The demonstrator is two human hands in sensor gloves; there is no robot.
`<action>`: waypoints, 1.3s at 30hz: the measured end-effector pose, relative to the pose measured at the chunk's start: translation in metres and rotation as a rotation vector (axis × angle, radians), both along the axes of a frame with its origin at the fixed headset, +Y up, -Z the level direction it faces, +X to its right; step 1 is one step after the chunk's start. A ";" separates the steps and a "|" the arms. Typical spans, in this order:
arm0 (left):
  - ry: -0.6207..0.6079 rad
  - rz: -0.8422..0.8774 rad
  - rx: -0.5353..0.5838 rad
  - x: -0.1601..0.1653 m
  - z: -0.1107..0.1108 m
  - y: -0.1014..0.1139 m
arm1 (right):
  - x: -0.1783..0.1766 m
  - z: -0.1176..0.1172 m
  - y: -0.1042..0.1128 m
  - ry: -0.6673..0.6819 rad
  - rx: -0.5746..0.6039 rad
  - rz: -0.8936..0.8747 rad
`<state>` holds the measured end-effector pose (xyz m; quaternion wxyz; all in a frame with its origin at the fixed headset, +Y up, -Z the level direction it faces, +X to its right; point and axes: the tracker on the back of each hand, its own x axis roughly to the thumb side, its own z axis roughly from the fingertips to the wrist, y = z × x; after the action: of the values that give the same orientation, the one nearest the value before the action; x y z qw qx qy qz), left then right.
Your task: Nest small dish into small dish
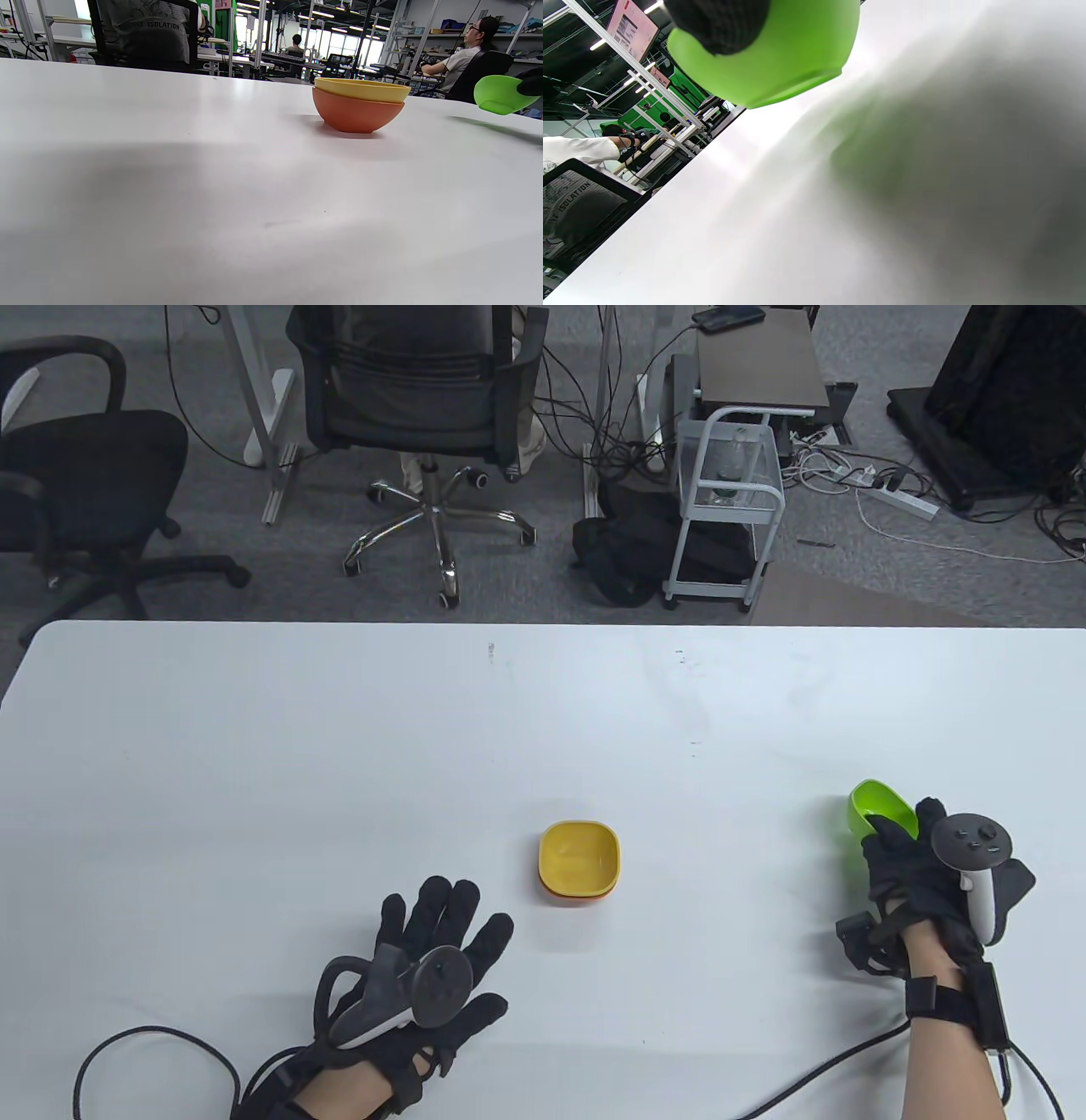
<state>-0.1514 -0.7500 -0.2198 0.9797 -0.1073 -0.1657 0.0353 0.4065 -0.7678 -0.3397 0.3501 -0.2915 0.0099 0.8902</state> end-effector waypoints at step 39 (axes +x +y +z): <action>-0.034 -0.014 -0.027 0.003 0.001 -0.002 | -0.177 0.024 0.048 0.553 0.489 0.175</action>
<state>-0.1486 -0.7520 -0.2189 0.9754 -0.1225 -0.1812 0.0287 0.2295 -0.7201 -0.3152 0.3159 0.0520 -0.1337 0.9379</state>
